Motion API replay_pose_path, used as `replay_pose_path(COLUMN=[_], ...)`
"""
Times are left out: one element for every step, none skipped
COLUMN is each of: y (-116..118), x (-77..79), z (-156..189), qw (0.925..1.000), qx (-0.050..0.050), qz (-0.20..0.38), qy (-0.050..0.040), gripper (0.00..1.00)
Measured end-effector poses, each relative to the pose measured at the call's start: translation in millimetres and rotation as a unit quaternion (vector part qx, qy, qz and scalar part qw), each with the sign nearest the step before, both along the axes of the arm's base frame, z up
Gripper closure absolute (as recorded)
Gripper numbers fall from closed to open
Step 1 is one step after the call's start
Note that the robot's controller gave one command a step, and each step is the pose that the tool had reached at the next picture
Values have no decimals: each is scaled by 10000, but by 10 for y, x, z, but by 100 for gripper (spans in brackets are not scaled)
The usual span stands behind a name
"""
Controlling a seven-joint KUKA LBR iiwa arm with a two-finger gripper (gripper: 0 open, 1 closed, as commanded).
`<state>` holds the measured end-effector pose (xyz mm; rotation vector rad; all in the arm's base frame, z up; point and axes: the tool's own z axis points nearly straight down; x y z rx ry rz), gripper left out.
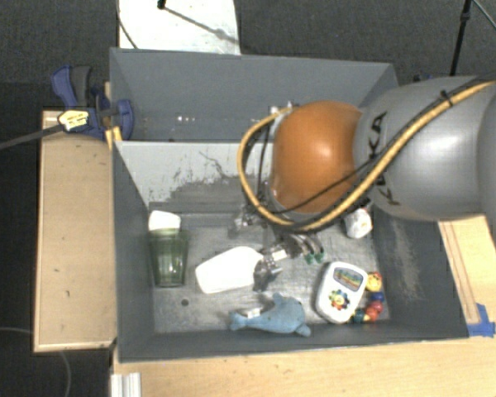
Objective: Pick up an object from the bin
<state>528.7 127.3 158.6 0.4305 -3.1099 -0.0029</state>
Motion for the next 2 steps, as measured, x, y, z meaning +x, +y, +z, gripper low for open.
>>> replay_pose_path(y=[-72, -110], x=[144, 157], z=[-72, -768], qw=[9999, 9993], qx=[1, 3], qz=[94, 381], qy=[-38, -49], gripper=[0, 0])
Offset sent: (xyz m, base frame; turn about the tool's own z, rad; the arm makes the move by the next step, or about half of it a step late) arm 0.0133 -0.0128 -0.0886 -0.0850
